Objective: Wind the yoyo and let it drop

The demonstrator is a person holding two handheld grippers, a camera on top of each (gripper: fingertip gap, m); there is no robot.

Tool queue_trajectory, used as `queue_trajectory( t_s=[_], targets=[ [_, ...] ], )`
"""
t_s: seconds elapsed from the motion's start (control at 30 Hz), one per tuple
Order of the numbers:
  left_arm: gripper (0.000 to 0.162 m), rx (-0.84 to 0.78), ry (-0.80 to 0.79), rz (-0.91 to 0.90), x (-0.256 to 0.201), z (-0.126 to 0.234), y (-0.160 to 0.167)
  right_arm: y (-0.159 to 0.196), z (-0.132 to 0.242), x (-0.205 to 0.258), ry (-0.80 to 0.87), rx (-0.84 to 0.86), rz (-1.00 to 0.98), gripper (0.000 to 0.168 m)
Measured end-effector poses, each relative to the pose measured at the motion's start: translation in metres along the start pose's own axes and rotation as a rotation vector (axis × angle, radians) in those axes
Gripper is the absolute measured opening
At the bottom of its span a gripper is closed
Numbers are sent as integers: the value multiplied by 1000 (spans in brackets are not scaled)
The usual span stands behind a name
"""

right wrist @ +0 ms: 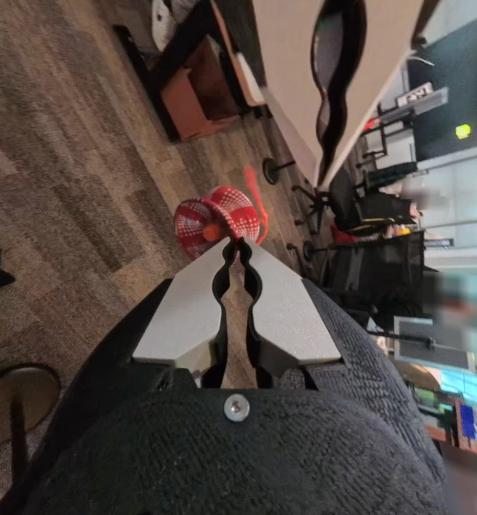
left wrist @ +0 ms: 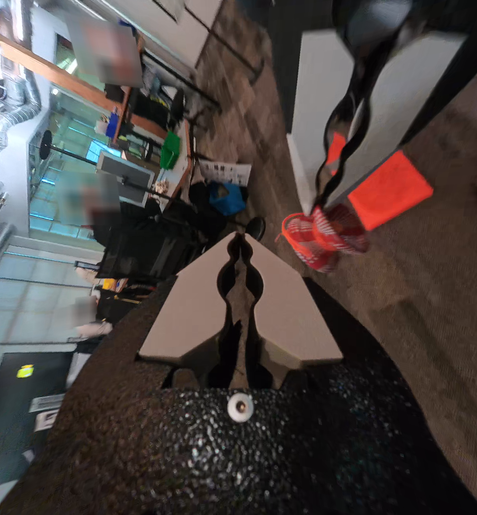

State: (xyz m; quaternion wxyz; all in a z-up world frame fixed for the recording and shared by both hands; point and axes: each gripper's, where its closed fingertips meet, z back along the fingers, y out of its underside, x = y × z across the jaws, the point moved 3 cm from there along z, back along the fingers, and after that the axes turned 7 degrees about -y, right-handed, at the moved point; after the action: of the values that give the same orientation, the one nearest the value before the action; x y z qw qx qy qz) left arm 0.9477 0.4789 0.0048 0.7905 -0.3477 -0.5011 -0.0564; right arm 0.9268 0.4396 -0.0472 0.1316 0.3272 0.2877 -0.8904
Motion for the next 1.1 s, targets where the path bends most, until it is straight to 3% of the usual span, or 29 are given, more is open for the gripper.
queue_trajectory(
  t_s=[0.2,0.3,0.4,0.47,0.53,0.57,0.63,0.83,0.97,1.1],
  targets=[
    [0,-157,145,285,-8,18,-19,15,21,-38,280,-54,-150,1],
    [0,-223,98,395,-11,17,-17,12,40,-54,396,-150,-194,0],
    [0,-405,-7,665,2,19,-24,5,57,-63,457,-267,-237,1],
    [71,-467,-27,828,10,14,-22,-1,66,-66,454,-353,-272,1],
    [97,-469,40,952,11,2,-20,-9,72,-66,421,-439,-299,0],
    [100,-494,81,982,11,-2,-22,-13,76,-66,408,-483,-310,1],
    [92,-579,145,1013,12,-5,-29,-21,82,-65,349,-569,-320,0],
    [36,-846,165,870,17,11,-56,-29,98,-66,234,-731,-360,0],
    [33,-804,86,798,24,5,-63,-22,106,-73,227,-773,-415,0],
    [32,-672,-69,794,40,-6,-54,-11,115,-87,412,-740,-460,8]
  ],
)
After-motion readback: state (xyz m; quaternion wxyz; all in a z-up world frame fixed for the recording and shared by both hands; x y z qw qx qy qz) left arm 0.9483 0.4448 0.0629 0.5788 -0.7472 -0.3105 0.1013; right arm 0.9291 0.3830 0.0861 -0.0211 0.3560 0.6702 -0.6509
